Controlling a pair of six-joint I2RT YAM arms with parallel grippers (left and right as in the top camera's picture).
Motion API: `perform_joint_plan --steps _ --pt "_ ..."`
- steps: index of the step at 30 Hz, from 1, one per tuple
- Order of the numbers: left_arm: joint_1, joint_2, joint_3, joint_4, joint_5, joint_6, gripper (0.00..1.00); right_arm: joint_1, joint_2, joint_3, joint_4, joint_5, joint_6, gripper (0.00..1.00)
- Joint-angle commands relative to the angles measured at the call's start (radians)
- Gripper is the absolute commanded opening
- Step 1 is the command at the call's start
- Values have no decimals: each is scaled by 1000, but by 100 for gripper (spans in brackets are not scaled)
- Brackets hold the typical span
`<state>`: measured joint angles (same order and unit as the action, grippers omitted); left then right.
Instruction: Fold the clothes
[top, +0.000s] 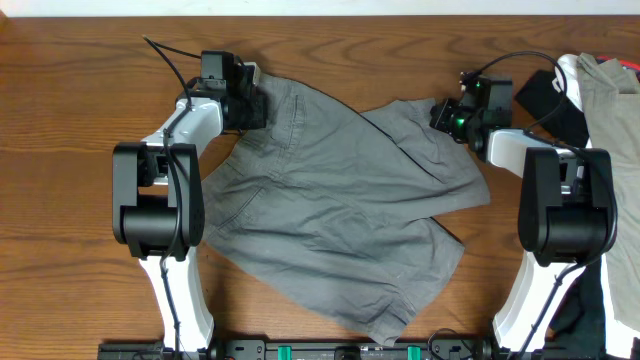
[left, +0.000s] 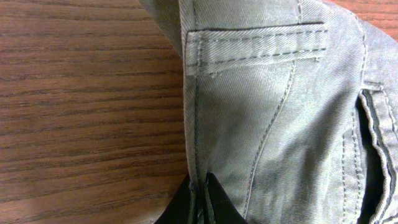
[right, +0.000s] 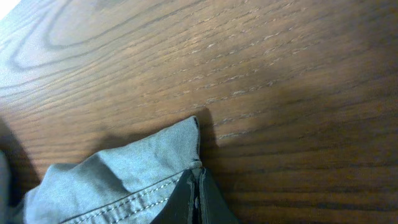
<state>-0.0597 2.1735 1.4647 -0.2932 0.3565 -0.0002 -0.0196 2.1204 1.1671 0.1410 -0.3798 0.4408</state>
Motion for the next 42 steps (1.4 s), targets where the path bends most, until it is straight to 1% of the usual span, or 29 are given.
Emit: perform_joint_plan --steps 1,5,12,19,24,25,26,27,28,29,31,34,36,39,42 --pt "5 9 2 -19 6 2 6 -45 17 37 -2 -99 38 1" --pt "20 -2 2 -28 6 -5 6 -99 14 66 -19 -108 72 1" --pt "69 -41 2 -42 6 -5 6 -161 -10 76 -26 -123 72 1" --pt "90 -46 2 -67 5 -5 6 -165 -10 76 -118 -65 67 1" --pt "107 -49 2 -60 2 -24 6 -166 -10 76 -76 -84 66 1" --pt "109 -51 2 -57 3 -24 9 -166 -10 76 -50 -109 58 1" --pt "109 -55 4 -57 3 -24 16 -168 -10 76 -17 -143 50 3" --pt "109 -61 8 -58 3 -24 28 -171 -11 76 32 -187 51 5" --pt "109 -69 9 -58 3 -24 36 -175 -13 77 72 -218 53 14" --pt "109 -82 11 -62 2 -24 44 -181 -17 77 108 -246 61 15" --pt "113 -118 13 -65 2 -24 54 -197 -34 79 133 -264 112 15" --pt "128 -197 13 -73 2 -24 62 -223 -75 82 108 -311 116 15" --pt "140 -262 13 -99 2 -24 64 -237 -114 82 47 -325 110 15" --pt "148 -346 13 -196 2 -23 64 -240 -185 82 -99 -328 57 15" --pt "144 -386 13 -348 2 -19 64 -227 -260 82 -304 -320 -23 16"
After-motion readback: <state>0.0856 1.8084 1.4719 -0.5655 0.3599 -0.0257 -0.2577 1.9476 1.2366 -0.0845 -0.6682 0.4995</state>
